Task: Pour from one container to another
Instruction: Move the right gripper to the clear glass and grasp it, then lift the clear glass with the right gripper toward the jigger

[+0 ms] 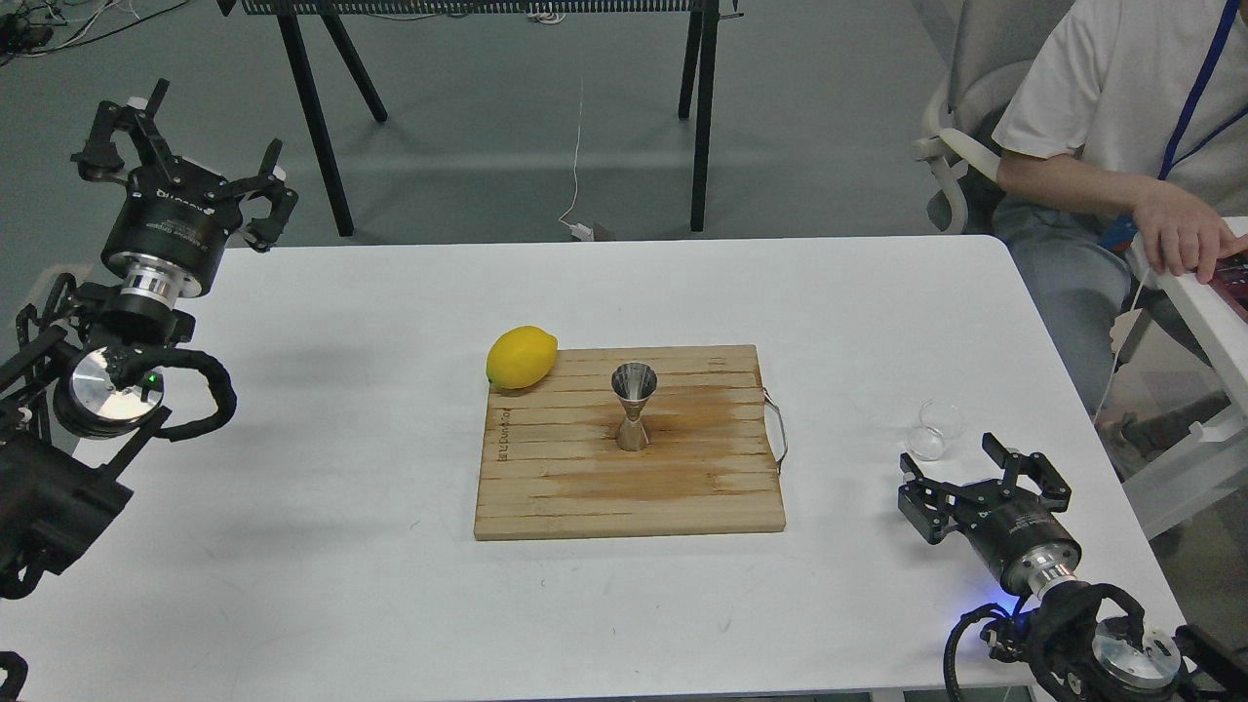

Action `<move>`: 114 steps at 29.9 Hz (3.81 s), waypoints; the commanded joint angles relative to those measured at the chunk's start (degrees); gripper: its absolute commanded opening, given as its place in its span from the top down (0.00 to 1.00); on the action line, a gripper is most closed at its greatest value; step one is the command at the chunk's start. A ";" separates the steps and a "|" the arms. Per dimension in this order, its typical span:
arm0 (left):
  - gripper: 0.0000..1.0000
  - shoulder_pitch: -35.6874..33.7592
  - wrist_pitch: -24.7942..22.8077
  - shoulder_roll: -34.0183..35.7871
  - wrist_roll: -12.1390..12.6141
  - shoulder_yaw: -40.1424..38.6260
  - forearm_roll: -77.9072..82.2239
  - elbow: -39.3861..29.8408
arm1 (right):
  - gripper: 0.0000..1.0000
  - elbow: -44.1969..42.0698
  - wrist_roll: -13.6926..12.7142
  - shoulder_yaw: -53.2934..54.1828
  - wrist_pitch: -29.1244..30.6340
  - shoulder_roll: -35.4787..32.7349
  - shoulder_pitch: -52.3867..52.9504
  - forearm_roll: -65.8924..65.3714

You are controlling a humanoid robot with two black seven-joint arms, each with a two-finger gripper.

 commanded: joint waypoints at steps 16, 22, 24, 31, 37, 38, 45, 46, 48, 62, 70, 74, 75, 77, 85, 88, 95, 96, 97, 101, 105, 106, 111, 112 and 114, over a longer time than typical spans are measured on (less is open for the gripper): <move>0.00 -0.03 0.06 0.26 -0.10 -0.15 0.00 -0.18 | 0.04 -8.15 -0.08 0.50 0.08 2.08 5.13 -0.09; 0.00 -0.21 0.15 -0.01 -0.10 -0.41 0.09 -0.09 | 0.05 -10.00 -0.16 0.41 0.08 3.57 6.01 -0.09; 0.00 -0.38 0.23 0.17 -0.10 -0.41 0.09 -0.09 | 0.05 -10.26 -0.16 0.41 0.17 3.66 6.01 -0.09; 0.00 -0.38 0.15 0.61 -0.10 -0.59 0.09 -0.09 | 0.15 -12.28 -1.39 0.50 0.17 4.45 6.98 -0.17; 0.00 -0.30 0.23 0.43 -0.10 -0.68 0.09 -0.09 | 0.17 -12.46 -1.39 0.50 0.17 5.42 7.50 -0.17; 0.00 -0.30 0.23 0.43 -0.10 -0.68 0.00 -0.09 | 0.17 -12.46 -1.39 0.50 0.17 5.59 7.76 -0.17; 0.00 -0.30 0.15 0.52 -0.54 -0.59 0.09 -0.09 | 0.23 -14.04 -1.48 0.50 0.17 6.03 9.44 -0.17; 0.00 -0.30 0.15 0.52 -0.63 -0.59 0.09 -0.09 | 0.25 -14.04 -1.48 0.50 0.17 6.12 9.52 -0.17; 0.00 -0.30 0.15 0.52 -0.54 -0.59 0.09 -0.09 | 0.31 -14.13 -1.48 0.50 0.17 6.04 9.79 -0.17; 0.00 -0.30 0.23 0.61 -0.54 -0.68 0.09 -0.18 | 0.56 -15.71 -1.39 0.58 0.43 6.03 9.79 -0.09; 0.00 -0.47 0.41 0.61 -0.54 -0.68 0.09 -0.18 | 0.71 -15.01 -1.57 0.41 3.78 6.03 9.70 -0.17; 0.00 -0.56 0.41 0.52 -0.54 -0.68 0.00 -0.18 | 0.73 -12.91 -1.66 -0.20 3.86 5.51 9.79 -0.35; 0.00 -0.56 0.41 0.61 -0.54 -0.68 0.09 -0.18 | 0.73 -11.94 -1.74 -0.29 3.78 5.07 9.79 -0.35; 0.00 -0.56 0.41 0.61 -0.54 -0.68 0.09 -0.18 | 0.73 -9.66 -1.75 -0.47 3.34 3.50 9.79 -0.44; 0.00 -0.73 0.50 0.52 -0.54 -0.68 0.00 -0.18 | 0.74 4.49 -1.83 -4.59 -2.80 -5.91 12.42 -1.58; 0.00 -0.73 0.41 0.44 -0.54 -0.77 0.09 -0.18 | 0.76 8.71 -1.83 -7.40 -6.23 -7.76 14.96 -4.47; 0.00 -0.73 0.15 0.43 -0.71 -0.77 0.00 -0.18 | 0.77 15.57 -1.92 -10.14 -16.34 -7.33 21.03 -13.52; 0.00 -0.73 0.15 0.43 -0.71 -0.77 0.00 -0.18 | 0.77 16.01 -2.01 -10.48 -17.22 -7.06 21.56 -14.49; 0.00 -0.73 0.15 0.43 -0.71 -0.77 0.09 -0.18 | 0.77 16.37 -2.18 -11.01 -17.75 -6.71 22.00 -15.02; 0.00 -0.73 0.15 0.52 -0.71 -0.77 0.00 -0.18 | 0.77 16.55 -2.54 -13.99 -19.69 -2.85 25.34 -15.99; 0.00 -0.73 0.15 0.61 -0.71 -0.77 0.09 -0.18 | 0.77 16.63 -2.54 -16.90 -22.32 0.49 28.15 -20.82; 0.00 -0.73 0.15 0.52 -0.71 -0.77 0.09 -0.18 | 0.77 16.63 -2.54 -17.17 -22.59 1.45 28.33 -21.70; 0.00 -0.73 0.23 0.52 -0.71 -0.77 0.09 -0.18 | 0.77 16.72 -2.54 -17.69 -23.03 4.01 29.39 -24.95; 0.00 -0.73 0.23 0.52 -0.71 -0.77 0.09 -0.18 | 0.77 16.72 -2.54 -18.22 -23.38 4.27 29.39 -26.18; 0.00 -0.73 0.32 0.52 -0.71 -0.77 0.09 -0.18 | 0.77 16.72 -2.54 -19.45 -24.34 4.89 29.82 -29.34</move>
